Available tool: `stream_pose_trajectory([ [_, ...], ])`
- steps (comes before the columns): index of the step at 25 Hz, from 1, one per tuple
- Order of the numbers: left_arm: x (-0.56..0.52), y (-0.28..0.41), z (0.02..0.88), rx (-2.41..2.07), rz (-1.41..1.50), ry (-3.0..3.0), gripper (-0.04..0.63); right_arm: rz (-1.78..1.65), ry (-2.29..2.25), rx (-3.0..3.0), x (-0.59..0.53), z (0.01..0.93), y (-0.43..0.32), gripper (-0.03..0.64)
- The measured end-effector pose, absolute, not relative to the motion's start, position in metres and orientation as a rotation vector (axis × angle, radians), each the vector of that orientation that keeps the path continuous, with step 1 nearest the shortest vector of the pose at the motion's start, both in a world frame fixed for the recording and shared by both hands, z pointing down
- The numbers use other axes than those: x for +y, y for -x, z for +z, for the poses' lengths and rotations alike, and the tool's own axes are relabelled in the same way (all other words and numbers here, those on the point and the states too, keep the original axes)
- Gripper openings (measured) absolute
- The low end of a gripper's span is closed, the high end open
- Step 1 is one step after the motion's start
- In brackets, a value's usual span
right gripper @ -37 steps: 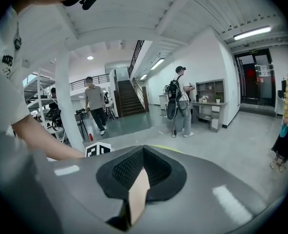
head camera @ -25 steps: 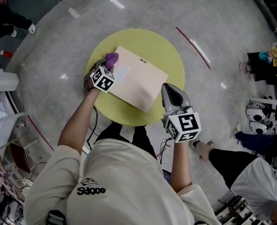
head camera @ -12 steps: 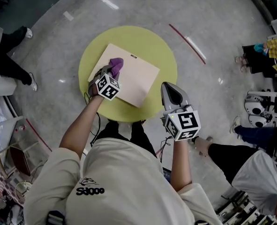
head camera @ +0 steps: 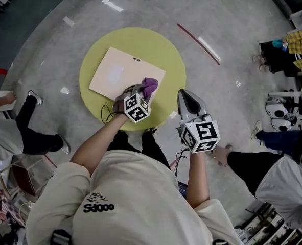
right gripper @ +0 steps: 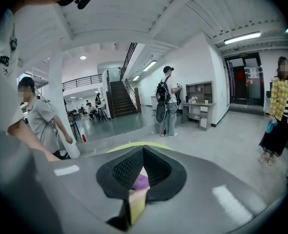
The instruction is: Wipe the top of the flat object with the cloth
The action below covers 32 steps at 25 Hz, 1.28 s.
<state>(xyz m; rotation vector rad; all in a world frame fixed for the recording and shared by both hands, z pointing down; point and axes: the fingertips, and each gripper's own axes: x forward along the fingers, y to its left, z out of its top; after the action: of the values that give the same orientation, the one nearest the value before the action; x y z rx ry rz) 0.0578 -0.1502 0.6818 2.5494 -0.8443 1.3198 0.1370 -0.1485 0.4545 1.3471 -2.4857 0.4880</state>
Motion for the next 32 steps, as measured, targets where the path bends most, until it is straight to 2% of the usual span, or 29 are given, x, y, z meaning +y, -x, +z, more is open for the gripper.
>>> stream_pose_trajectory([
  [5,-0.127,-0.093,0.683,-0.714,1.326,-2.621,0.100,0.501,-1.367,-2.479,-0.150,0.454,-0.143,0.009],
  [11,-0.127,-0.081,0.684,-0.720,1.317,-2.633,0.100,0.498,-1.343,-2.489,-0.152,0.458,-0.136,0.009],
  [32,-0.175,0.120,0.681,-1.213,1.231,-2.306,0.100,0.463,-1.151,-2.581,-0.156,0.456,-0.038,0.009],
])
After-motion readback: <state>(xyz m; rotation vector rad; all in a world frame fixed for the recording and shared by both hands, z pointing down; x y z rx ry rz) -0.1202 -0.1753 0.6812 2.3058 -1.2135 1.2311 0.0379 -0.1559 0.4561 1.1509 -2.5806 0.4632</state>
